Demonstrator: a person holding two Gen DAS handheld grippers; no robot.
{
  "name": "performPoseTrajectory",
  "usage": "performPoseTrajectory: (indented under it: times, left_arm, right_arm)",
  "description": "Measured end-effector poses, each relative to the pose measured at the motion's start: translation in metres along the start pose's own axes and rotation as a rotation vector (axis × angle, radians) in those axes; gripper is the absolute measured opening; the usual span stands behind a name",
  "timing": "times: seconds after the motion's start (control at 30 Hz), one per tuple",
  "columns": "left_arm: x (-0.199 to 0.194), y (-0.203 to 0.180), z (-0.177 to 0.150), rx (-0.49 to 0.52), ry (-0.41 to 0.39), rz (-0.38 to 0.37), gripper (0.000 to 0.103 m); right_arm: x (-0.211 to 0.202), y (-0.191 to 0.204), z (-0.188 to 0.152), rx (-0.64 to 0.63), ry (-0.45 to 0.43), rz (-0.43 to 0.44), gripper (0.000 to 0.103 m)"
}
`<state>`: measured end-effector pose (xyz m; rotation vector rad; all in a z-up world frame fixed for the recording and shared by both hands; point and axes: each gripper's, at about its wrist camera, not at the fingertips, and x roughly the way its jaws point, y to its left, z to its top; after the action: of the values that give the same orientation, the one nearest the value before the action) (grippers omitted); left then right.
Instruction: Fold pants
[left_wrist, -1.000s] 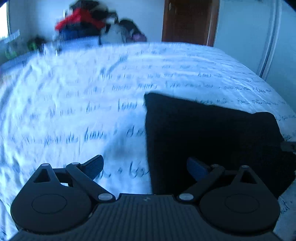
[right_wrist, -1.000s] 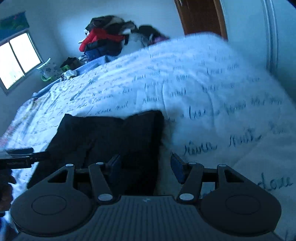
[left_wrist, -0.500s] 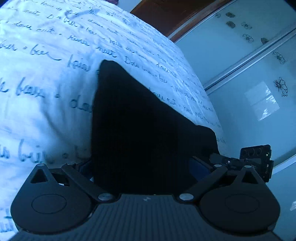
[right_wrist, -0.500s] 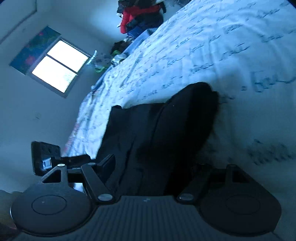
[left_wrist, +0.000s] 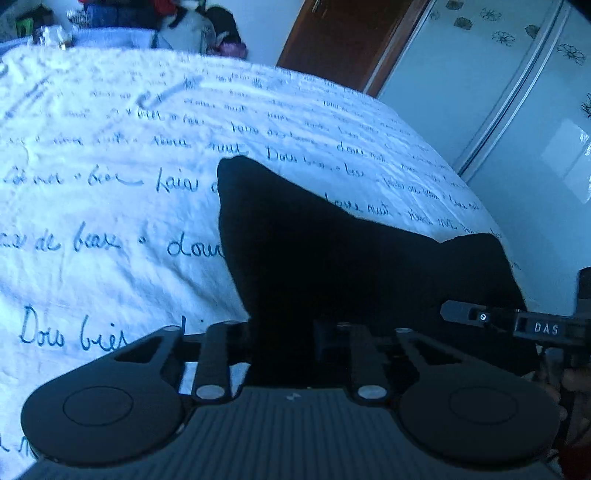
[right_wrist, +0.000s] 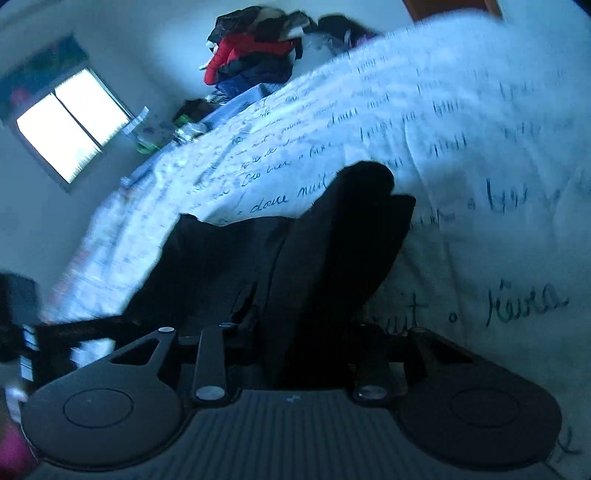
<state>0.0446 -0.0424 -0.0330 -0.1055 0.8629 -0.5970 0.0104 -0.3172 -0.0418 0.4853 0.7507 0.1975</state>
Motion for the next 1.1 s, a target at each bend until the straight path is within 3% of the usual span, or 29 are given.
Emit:
performPoseTrajectory:
  times: [0.13, 0.43, 0.83, 1.1]
  left_arm:
    - [-0.017, -0.011, -0.003, 0.048, -0.079, 0.023, 0.021]
    - [-0.055, -0.02, 0.02, 0.172, -0.251, 0.138, 0.021]
    - [-0.033, 0.036, 0.094, 0.184, -0.243, 0.301, 0.022]
    - [0.013, 0.067, 0.1, 0.185, -0.164, 0.367, 0.024]
  right_arm:
    - [-0.01, 0.031, -0.001, -0.11, -0.057, -0.068, 0.029]
    - [-0.015, 0.081, 0.026, -0.244, -0.161, -0.033, 0.028]
    - [0.068, 0.11, 0.094, -0.228, -0.193, 0.031, 0.028]
    - [0.131, 0.102, 0.107, -0.174, -0.146, -0.008, 0.028]
